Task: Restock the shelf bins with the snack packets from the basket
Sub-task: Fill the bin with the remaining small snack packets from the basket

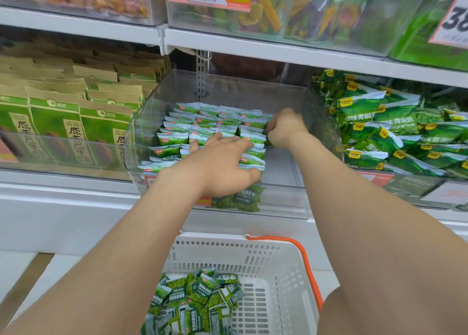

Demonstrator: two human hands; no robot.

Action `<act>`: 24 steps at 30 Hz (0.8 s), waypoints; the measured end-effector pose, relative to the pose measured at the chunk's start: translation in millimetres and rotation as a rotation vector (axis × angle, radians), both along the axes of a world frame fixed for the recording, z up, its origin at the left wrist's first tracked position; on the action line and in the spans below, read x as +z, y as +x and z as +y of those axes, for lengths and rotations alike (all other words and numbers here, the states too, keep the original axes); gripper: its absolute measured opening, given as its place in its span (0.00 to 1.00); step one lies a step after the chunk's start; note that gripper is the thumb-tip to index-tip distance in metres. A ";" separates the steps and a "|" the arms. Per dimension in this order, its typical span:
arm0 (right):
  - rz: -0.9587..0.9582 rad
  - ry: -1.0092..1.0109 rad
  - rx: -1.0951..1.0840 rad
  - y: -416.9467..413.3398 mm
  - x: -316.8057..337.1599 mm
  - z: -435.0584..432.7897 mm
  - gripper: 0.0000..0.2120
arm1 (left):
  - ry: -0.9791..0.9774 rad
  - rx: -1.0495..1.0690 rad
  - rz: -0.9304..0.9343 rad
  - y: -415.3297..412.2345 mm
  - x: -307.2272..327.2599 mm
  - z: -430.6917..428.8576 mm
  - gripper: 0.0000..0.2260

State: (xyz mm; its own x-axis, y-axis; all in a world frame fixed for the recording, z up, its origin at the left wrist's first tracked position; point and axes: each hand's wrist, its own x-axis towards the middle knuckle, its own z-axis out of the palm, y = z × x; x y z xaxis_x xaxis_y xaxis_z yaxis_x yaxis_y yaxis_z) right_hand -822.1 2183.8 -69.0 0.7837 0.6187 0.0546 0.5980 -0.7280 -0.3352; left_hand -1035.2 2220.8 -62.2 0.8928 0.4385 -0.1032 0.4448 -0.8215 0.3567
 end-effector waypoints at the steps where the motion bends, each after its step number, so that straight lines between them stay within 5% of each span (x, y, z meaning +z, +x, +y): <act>1: 0.008 -0.047 0.030 -3.7 2.4 -1.7 0.11 | 0.006 0.004 -0.016 -0.7 -0.1 -0.2 0.31; 3: 0.025 -0.166 0.110 -12.9 9.6 -9.8 0.03 | 0.041 0.009 -0.061 -2.4 -1.1 0.2 0.32; 6: 0.055 -0.249 0.163 -27.4 22.0 -27.5 0.12 | 0.116 0.018 -0.186 -6.0 -1.3 -1.5 0.33; 10: -0.176 -0.052 0.203 -53.2 33.8 -56.4 0.02 | 0.277 0.007 -0.392 -11.4 -3.3 -7.1 0.24; 14: -0.454 0.127 0.299 -96.6 43.4 -89.8 0.09 | 0.428 -0.001 -0.556 -16.0 -2.0 -17.9 0.15; 19: -0.349 -0.020 0.527 -138.7 51.6 -118.8 0.15 | 0.487 0.095 -0.978 -42.6 -30.9 -55.4 0.04; 21: -0.302 -0.116 0.575 -145.7 49.2 -126.9 0.14 | 0.468 0.084 -0.982 -56.3 -61.3 -69.0 0.05; 24: -0.336 -0.206 0.647 -155.5 39.4 -137.0 0.15 | 0.337 -0.036 -0.690 -72.4 -122.9 -72.1 0.05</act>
State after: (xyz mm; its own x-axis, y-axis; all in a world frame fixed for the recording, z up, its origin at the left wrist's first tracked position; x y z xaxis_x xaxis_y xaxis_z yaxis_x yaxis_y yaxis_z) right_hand -977.6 2046.8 -29.6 0.2229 0.9730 0.0602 0.9732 -0.2257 0.0449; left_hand -1107.6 2148.7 -185.1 0.7208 0.3174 0.6162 0.1837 -0.9447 0.2717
